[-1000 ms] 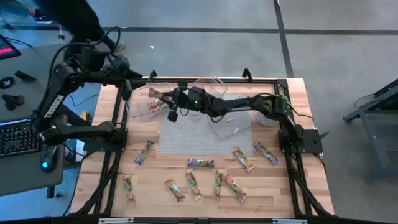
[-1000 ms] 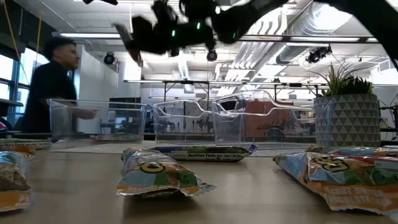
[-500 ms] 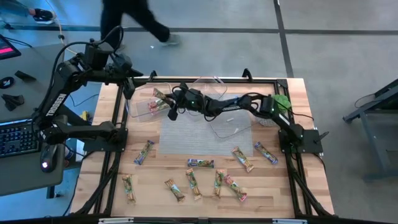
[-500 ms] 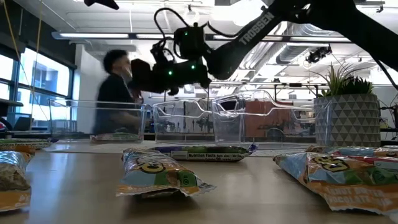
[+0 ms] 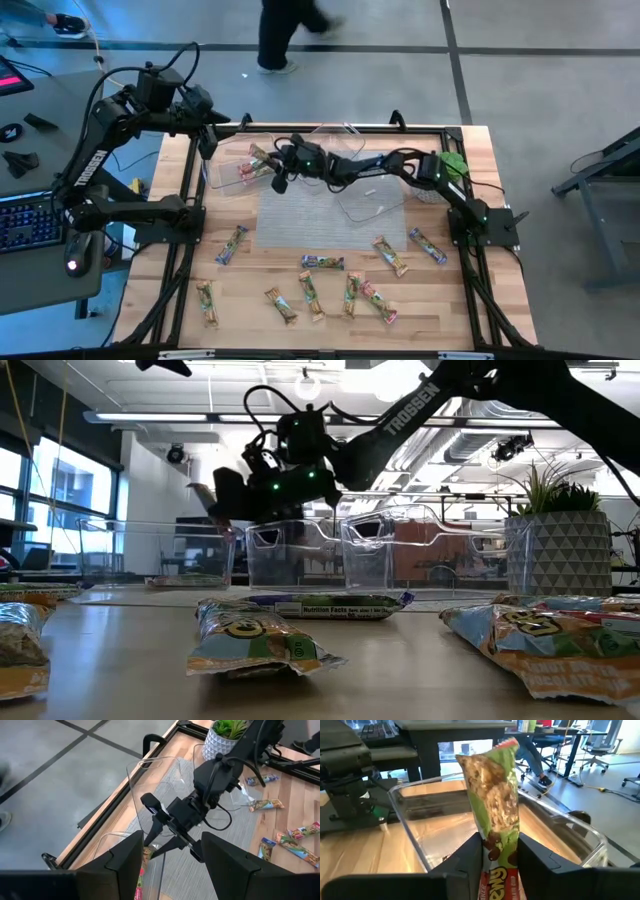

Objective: Pick and place Granola Bars by type
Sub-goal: Put the red granola bar into the left transparent bin, then put the blue granola bar into the right transparent bin

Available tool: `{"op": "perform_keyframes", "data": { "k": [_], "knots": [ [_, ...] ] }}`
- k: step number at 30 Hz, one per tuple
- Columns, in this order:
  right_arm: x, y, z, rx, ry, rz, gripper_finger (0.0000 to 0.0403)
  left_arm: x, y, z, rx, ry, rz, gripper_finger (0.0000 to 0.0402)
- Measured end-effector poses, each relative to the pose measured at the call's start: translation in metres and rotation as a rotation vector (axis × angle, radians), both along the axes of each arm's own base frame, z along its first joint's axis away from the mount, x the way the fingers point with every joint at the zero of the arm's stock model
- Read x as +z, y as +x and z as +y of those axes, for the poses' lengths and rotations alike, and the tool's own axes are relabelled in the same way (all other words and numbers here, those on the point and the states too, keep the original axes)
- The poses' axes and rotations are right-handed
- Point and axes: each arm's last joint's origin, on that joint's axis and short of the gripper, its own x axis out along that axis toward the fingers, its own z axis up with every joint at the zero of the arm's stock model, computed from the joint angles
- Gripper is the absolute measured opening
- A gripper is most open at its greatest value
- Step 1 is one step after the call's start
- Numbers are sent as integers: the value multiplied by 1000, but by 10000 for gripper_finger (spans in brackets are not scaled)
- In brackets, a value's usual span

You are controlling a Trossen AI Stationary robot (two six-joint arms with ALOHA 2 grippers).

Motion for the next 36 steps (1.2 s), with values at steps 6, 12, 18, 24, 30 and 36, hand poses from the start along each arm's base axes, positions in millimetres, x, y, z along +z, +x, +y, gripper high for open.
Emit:
{"op": "perform_keyframes", "data": {
  "k": [6,12,18,24,30,36],
  "knots": [
    [0,0,0,6,-46,14,141,0,0,0,0,0,0,195],
    [9,2,9,24,-64,-8,169,0,0,0,0,0,0,195],
    [74,-8,42,92,-208,-12,168,-1,-1,0,16,-3,20,195],
    [155,-52,104,104,-268,179,154,-6,-5,-1,60,-17,88,195],
    [209,-122,160,-5,-276,373,154,-7,-5,-2,61,-22,96,195],
    [218,-183,201,-69,-46,532,173,-6,-5,-3,36,-44,78,195]
  ]
}}
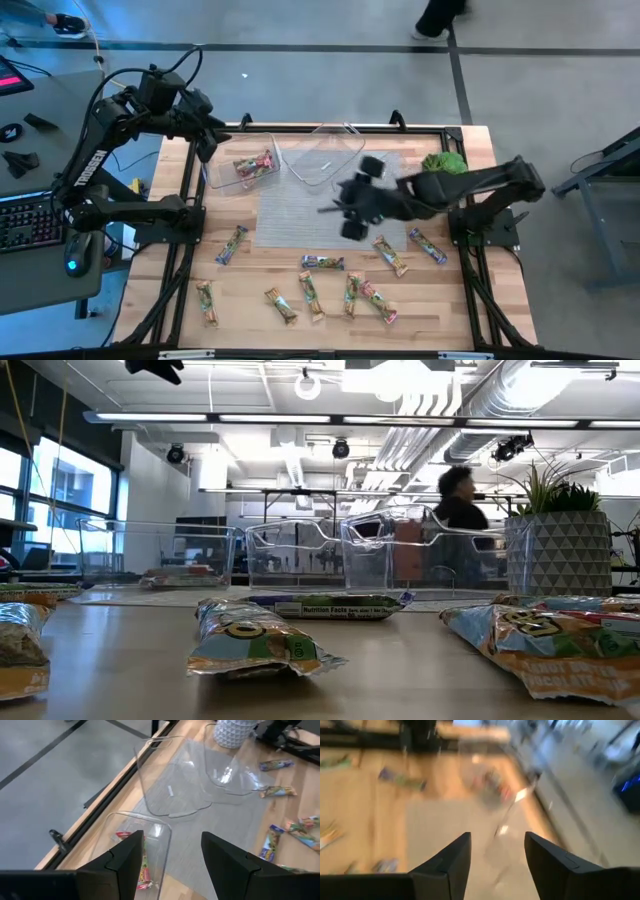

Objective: Pick and place Granola Bars by type
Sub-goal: Put the blue granola bar into the right transparent bin

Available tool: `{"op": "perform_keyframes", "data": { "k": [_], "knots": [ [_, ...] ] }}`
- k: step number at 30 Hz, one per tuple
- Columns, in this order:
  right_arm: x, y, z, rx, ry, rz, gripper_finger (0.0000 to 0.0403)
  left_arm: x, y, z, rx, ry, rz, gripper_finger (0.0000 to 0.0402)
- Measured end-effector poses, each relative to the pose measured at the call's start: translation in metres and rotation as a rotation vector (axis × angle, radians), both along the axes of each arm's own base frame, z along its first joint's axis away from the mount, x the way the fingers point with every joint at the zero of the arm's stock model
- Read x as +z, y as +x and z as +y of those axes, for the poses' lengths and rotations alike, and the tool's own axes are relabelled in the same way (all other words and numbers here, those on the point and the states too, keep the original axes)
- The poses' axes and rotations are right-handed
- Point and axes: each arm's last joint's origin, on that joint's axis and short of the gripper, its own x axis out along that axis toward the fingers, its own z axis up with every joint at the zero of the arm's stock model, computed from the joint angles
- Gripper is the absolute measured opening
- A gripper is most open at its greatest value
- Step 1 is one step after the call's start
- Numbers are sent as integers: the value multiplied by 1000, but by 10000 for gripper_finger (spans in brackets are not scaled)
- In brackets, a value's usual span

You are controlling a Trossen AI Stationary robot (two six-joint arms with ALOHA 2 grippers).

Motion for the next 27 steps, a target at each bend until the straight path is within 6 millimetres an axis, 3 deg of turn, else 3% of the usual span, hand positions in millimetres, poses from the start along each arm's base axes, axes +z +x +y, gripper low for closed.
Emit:
{"op": "perform_keyframes", "data": {
  "k": [9,18,27],
  "knots": [
    [-30,-50,33,-187,168,284,203,0,0,0,5,-28,-22,195],
    [-101,-89,55,-304,330,683,222,0,1,0,22,-47,-31,195],
    [-157,-145,49,-419,415,855,210,0,1,0,34,-56,-37,195]
  ]
}}
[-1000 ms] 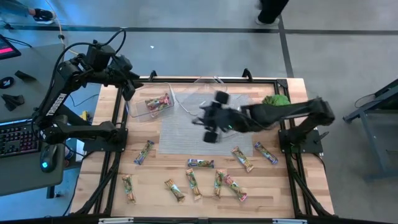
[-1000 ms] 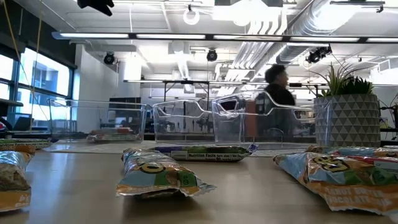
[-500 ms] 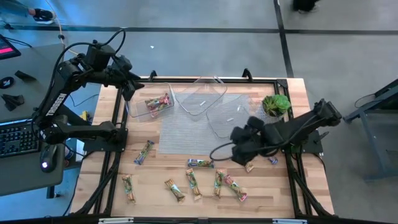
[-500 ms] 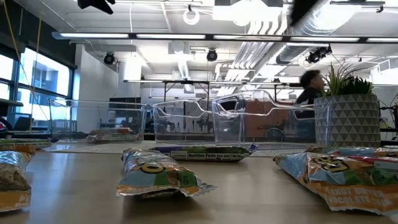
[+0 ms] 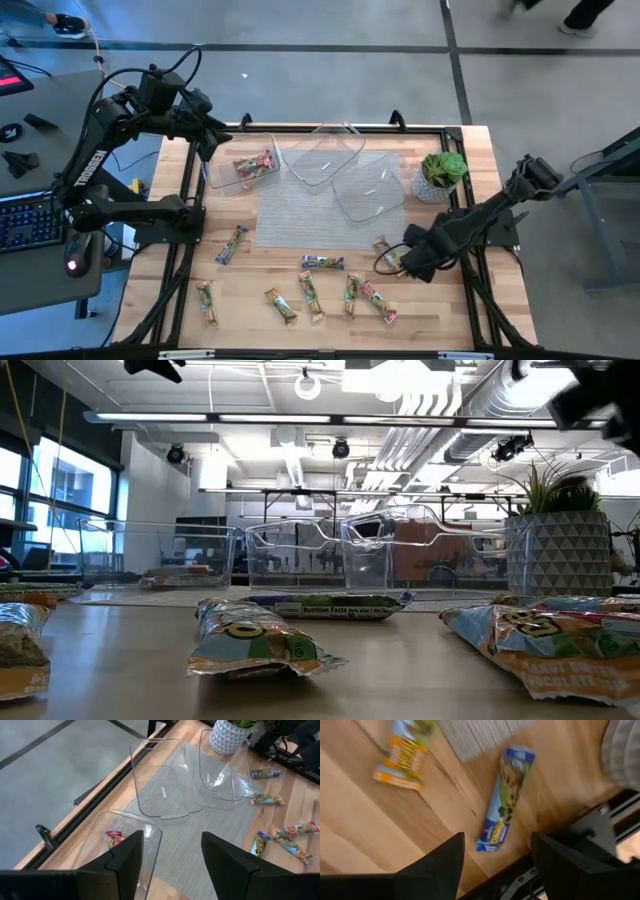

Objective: Pick and place Granola Bars by type
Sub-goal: Put the blue granola bar into the right transparent bin

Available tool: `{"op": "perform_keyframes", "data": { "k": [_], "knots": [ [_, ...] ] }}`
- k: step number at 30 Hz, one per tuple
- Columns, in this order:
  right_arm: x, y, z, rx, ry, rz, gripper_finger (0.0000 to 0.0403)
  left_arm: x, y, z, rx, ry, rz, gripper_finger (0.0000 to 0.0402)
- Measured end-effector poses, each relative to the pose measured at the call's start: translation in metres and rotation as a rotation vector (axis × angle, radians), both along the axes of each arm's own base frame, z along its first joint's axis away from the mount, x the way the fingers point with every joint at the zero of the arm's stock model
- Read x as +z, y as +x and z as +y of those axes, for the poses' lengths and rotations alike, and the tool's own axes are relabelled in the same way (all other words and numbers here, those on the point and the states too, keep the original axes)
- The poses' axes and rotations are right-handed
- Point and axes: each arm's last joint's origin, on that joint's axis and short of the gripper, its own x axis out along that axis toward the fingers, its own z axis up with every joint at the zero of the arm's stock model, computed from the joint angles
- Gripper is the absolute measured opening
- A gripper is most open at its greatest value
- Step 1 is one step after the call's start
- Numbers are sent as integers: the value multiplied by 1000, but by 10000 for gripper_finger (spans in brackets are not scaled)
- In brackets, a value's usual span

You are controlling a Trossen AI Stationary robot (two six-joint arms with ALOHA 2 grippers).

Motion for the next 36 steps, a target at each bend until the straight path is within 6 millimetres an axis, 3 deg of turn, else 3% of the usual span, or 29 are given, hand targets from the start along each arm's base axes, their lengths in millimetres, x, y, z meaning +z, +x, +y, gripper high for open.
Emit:
{"op": "perform_keyframes", "data": {
  "k": [4,9,15,20,36],
  "knots": [
    [-26,-19,-10,-31,43,12,209,1,0,0,0,4,-5,195],
    [-54,-28,-20,-24,81,-35,205,0,0,0,9,-3,-9,195],
    [-74,-37,-34,-55,70,17,204,1,0,0,22,-17,-17,195],
    [-80,-38,-39,-65,90,22,204,2,2,2,36,-18,-39,195],
    [-73,-27,-36,-21,148,-22,204,5,3,3,34,5,-66,195]
  ]
}}
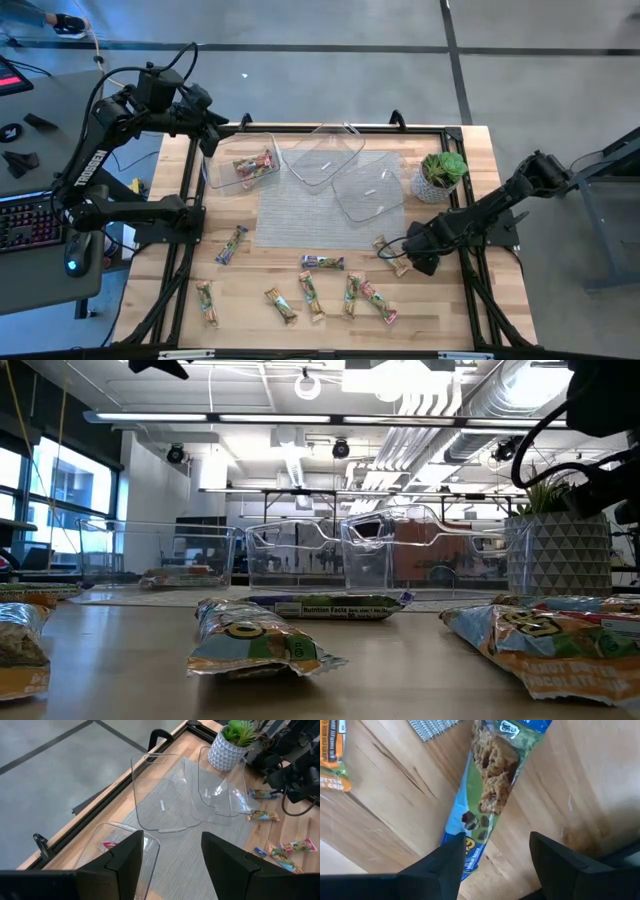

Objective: Pick and place Granola Bars by type
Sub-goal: Put the blue granola bar into the right transparent bin

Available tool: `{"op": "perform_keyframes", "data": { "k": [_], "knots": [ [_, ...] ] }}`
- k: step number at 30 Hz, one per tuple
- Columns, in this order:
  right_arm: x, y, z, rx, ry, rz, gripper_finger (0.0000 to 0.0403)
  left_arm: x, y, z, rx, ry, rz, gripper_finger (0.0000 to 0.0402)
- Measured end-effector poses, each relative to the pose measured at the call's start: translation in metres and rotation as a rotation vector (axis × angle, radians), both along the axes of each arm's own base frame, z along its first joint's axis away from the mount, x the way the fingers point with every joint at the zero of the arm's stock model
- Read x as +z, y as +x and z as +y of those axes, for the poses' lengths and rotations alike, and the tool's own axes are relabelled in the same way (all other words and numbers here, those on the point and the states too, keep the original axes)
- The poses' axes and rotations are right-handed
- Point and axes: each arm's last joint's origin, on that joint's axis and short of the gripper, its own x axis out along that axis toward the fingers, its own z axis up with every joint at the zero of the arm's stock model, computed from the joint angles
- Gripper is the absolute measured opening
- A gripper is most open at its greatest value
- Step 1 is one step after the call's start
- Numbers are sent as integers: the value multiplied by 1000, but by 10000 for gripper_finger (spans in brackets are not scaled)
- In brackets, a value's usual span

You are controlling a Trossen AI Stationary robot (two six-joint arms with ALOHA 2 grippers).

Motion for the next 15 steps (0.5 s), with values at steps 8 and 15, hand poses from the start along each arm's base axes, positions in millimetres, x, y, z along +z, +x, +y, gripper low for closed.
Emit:
{"op": "perform_keyframes", "data": {
  "k": [8,15],
  "knots": [
    [12,10,6,-28,47,-35,204,0,0,0,0,0,0,195],
    [24,18,9,-32,30,-96,204,0,0,0,0,0,0,195]
  ]
}}
